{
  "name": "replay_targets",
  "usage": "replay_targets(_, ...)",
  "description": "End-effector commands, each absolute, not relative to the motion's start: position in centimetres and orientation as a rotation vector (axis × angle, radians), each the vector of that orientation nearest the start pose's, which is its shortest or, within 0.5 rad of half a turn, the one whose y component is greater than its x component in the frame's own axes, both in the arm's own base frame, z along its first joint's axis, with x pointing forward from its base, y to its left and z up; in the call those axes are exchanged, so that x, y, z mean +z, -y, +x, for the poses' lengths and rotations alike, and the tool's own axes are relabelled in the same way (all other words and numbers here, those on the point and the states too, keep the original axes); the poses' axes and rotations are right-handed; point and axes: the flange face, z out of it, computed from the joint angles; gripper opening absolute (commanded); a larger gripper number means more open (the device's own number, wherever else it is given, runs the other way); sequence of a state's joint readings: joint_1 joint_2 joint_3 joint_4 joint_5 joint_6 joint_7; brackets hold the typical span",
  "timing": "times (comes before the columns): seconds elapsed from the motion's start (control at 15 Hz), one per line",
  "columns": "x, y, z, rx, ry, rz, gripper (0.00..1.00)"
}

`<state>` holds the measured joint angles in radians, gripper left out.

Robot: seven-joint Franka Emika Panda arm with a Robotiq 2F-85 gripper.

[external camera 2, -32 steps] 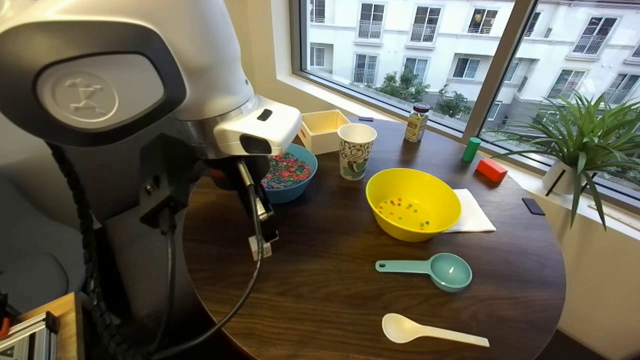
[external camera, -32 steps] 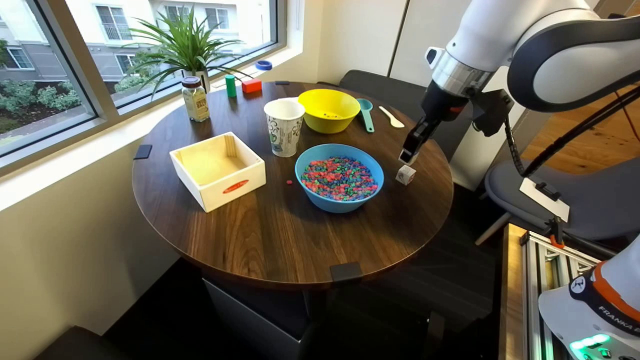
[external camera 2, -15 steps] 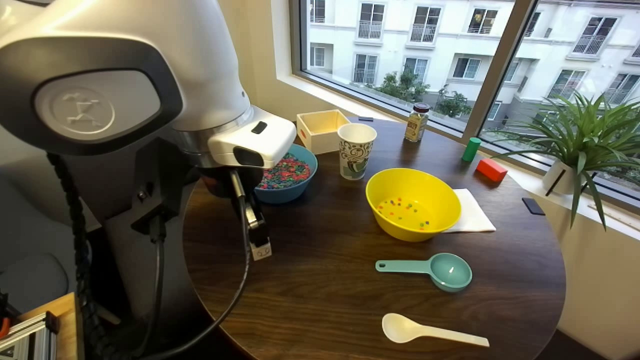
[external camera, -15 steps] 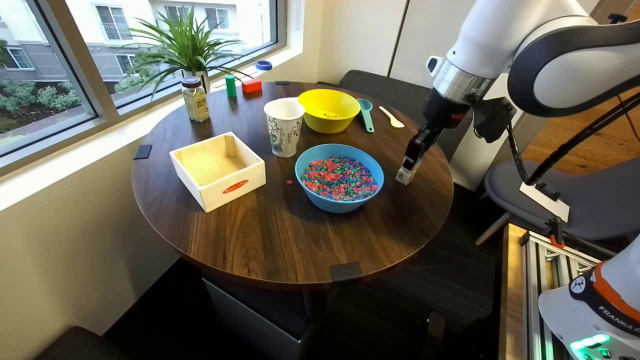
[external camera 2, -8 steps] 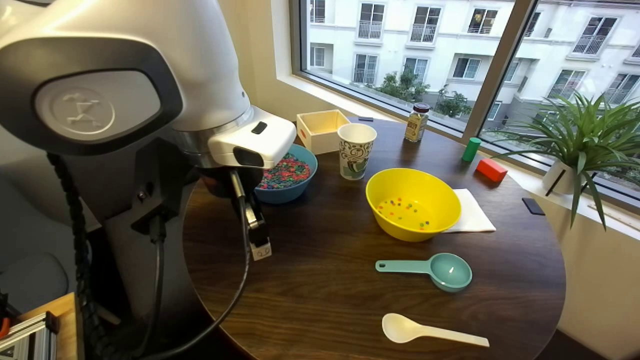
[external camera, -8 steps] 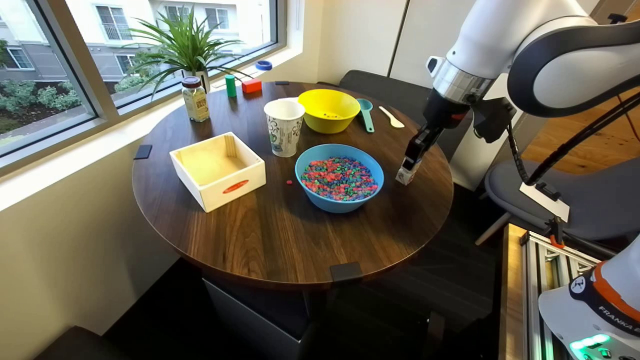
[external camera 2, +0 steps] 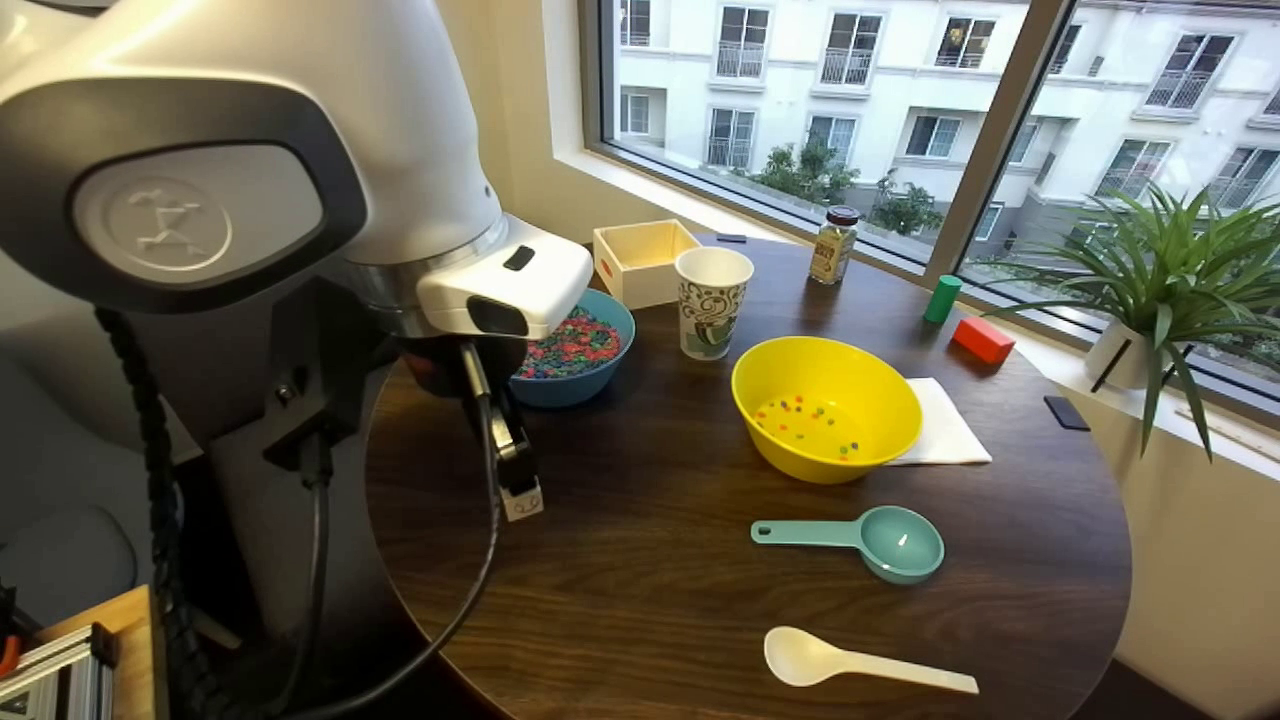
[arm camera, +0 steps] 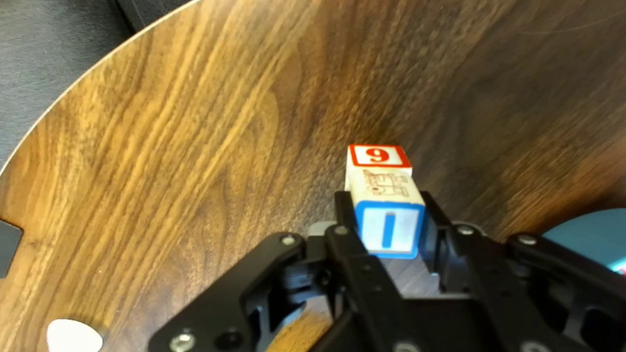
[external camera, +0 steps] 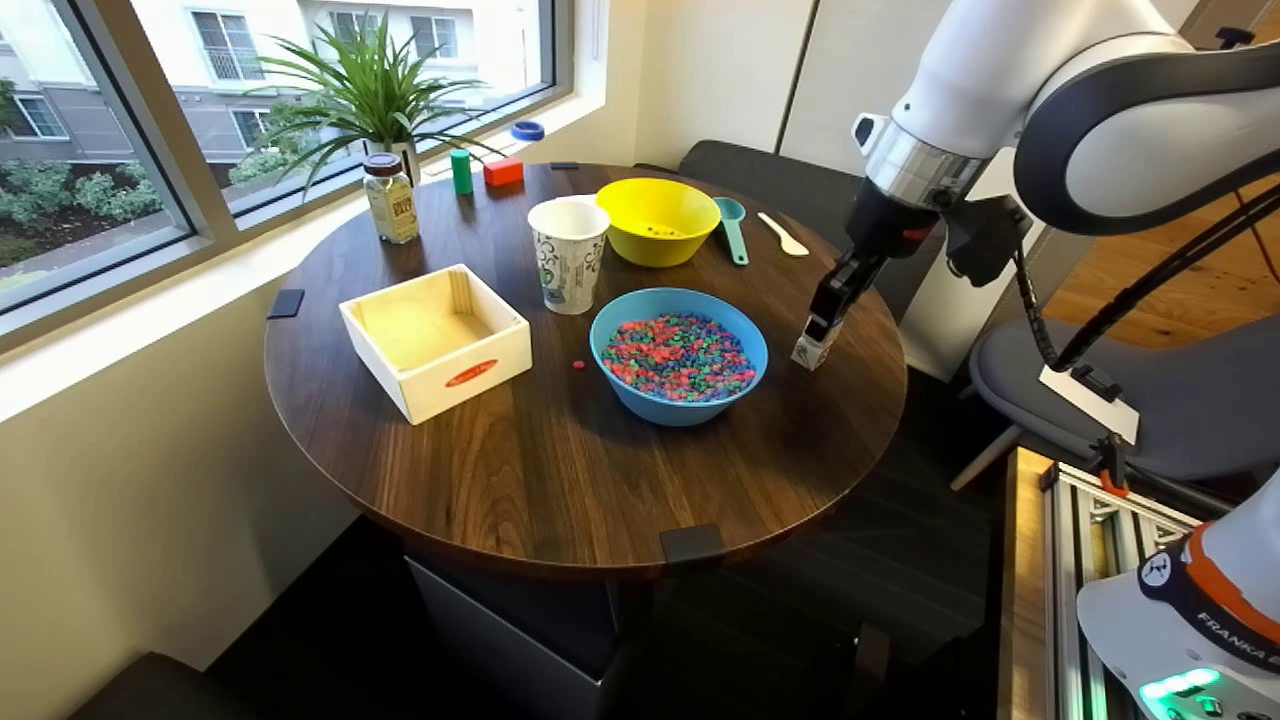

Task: Put the top block on the table at the left, the put the right block on the left block

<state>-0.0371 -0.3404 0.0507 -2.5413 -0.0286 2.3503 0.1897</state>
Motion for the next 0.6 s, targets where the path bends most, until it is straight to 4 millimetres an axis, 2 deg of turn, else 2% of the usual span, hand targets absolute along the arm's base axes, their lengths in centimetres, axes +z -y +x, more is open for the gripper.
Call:
replay_targets(0.0, 40.3, -0.7, 43.0, -0.209, -0.269, -3.136, 0.59)
replay_targets(0.4, 41.1, -0.8, 42.8, -0.235, -0.271, -3.135, 1.00)
replay_targets(0.53, 42.2, -0.9, 42.4, -0.254, -0.287, -3.139, 1.00)
